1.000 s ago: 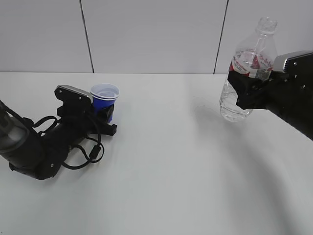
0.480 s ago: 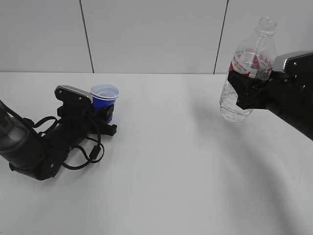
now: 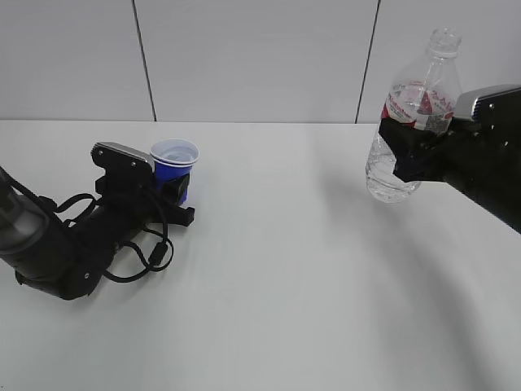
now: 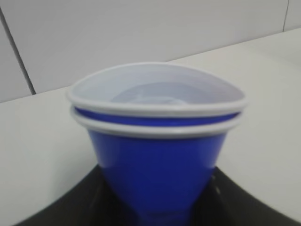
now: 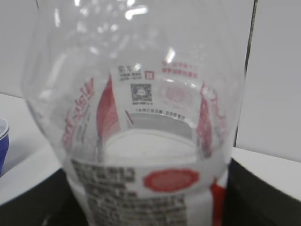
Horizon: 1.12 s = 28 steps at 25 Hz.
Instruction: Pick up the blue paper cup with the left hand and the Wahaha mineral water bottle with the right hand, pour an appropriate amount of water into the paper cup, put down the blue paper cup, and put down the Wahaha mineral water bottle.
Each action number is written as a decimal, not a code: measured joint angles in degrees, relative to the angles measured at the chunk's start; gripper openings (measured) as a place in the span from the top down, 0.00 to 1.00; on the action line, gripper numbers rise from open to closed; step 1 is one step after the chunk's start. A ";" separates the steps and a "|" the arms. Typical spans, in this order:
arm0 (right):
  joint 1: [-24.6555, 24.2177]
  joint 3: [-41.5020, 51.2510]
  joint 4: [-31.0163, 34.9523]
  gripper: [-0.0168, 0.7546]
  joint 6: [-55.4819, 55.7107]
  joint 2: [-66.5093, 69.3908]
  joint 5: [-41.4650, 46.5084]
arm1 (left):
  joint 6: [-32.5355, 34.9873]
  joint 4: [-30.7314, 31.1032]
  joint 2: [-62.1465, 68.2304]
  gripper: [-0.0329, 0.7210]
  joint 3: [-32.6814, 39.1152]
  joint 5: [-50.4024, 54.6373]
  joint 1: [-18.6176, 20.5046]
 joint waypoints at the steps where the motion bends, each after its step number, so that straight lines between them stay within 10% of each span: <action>1: 0.00 0.00 0.00 0.40 0.00 0.00 0.00 | 0.00 0.11 0.00 0.52 0.00 0.00 0.00; 28: 0.00 0.00 0.00 0.40 0.00 0.00 0.00 | 0.00 1.18 1.78 0.42 -0.33 -1.40 0.00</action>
